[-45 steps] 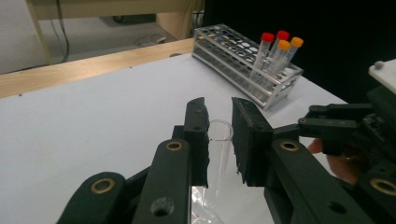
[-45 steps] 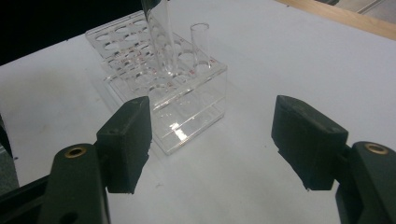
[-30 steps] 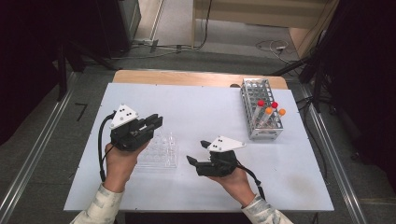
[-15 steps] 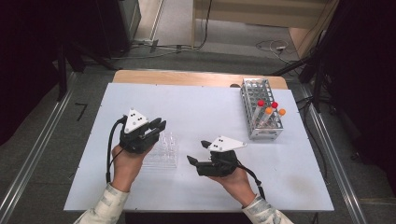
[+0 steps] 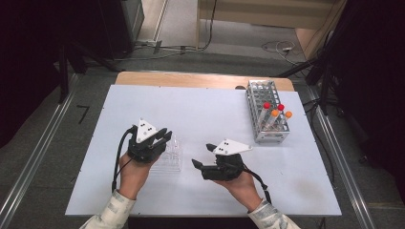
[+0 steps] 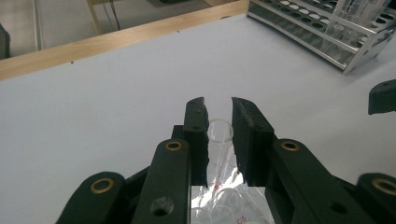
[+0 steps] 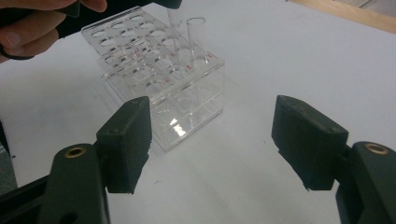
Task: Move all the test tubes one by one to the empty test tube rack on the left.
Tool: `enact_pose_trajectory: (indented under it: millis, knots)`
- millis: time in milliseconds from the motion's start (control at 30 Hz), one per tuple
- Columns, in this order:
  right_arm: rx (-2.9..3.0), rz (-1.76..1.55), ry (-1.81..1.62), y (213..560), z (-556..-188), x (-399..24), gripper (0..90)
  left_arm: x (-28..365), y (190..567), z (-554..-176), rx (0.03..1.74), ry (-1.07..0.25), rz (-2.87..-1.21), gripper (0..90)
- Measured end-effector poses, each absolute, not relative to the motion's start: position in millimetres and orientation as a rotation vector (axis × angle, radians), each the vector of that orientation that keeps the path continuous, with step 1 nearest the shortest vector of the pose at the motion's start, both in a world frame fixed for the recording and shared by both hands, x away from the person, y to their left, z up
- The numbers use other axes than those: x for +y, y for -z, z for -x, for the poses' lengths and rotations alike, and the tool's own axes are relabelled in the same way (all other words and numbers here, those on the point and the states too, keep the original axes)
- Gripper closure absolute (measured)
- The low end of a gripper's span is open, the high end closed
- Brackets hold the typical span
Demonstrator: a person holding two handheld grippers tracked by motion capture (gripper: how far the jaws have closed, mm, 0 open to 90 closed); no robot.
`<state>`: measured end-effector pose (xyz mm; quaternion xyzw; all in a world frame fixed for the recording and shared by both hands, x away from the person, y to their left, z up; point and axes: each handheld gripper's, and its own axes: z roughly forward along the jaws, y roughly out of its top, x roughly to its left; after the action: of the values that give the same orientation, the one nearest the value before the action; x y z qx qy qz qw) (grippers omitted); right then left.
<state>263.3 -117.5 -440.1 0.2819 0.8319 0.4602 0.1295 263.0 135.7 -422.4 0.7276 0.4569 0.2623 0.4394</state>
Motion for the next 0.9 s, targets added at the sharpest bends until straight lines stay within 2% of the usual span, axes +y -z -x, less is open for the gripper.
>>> enact_pose_trajectory:
  millis: [600, 700, 900]
  knots:
    - [2.385, -0.831, -1.321, 439.6, -267.0, -122.5, 26.8, 143.5, 414.0, -260.1, 1.131, -0.584, -1.741, 69.1]
    - [2.358, -0.861, -1.291, 441.6, -273.6, -129.1, 26.7, 144.3, 411.9, -259.0, 1.128, -0.592, -1.734, 66.4]
    - [2.296, -0.942, -1.272, 438.6, -282.6, -149.4, 26.3, 144.7, 411.9, -258.9, 1.140, -0.604, -1.735, 53.4]
